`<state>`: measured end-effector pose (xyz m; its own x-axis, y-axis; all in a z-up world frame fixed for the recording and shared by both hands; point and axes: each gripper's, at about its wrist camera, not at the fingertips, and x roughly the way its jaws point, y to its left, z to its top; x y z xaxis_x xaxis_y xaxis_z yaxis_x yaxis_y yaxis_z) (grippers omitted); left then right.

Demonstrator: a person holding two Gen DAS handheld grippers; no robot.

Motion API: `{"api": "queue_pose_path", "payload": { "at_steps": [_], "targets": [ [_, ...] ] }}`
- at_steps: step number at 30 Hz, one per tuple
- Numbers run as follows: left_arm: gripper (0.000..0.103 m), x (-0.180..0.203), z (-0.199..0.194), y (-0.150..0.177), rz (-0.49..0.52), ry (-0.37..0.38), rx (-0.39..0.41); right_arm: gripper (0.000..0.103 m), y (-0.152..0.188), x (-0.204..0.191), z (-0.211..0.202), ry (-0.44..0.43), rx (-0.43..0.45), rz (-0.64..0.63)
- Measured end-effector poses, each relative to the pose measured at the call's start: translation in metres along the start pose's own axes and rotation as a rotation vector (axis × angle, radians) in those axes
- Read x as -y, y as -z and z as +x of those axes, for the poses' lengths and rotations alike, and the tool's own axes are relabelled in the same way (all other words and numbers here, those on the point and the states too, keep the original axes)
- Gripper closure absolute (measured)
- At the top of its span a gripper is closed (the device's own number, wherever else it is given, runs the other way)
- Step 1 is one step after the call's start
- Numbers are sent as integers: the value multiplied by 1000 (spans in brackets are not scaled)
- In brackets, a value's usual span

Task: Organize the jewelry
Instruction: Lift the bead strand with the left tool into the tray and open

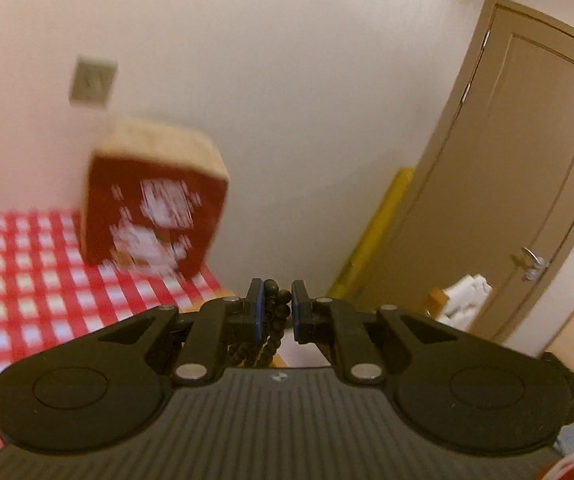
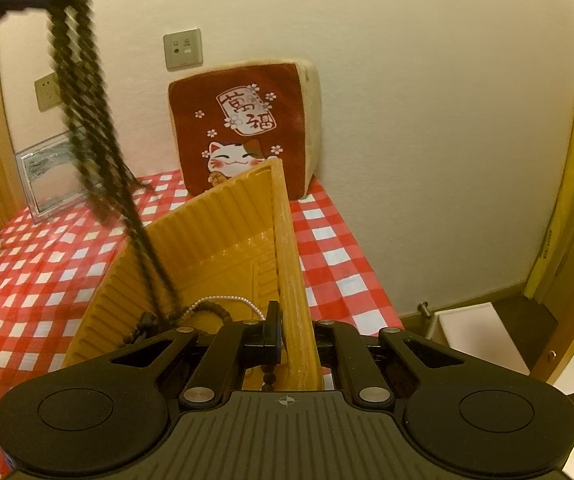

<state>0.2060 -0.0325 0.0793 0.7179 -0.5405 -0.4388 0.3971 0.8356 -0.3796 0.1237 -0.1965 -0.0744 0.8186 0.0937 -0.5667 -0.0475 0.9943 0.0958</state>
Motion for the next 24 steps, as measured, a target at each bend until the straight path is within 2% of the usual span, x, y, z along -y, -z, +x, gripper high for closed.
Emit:
{"api": "queue_pose_path", "payload": {
  "at_steps": [5,12,17,20,24],
  "targets": [
    [91,-9,38,30,-52,12,-120,97,-1,-1,0,-1,0,1],
    [91,-24,76,73,-90,-35,-250,97,-2,0,1,-1,-2,6],
    [91,-29,92,91,-97,-51,-314,97,-1,1,3,-1,-2,9],
    [89,-30,96,97,-79,-86,-332,97,-1,1,3,-2,-2,9],
    [80,-32,98,98,-56,-126,-337,97,-1,2,4,-3,-1,10]
  ]
}}
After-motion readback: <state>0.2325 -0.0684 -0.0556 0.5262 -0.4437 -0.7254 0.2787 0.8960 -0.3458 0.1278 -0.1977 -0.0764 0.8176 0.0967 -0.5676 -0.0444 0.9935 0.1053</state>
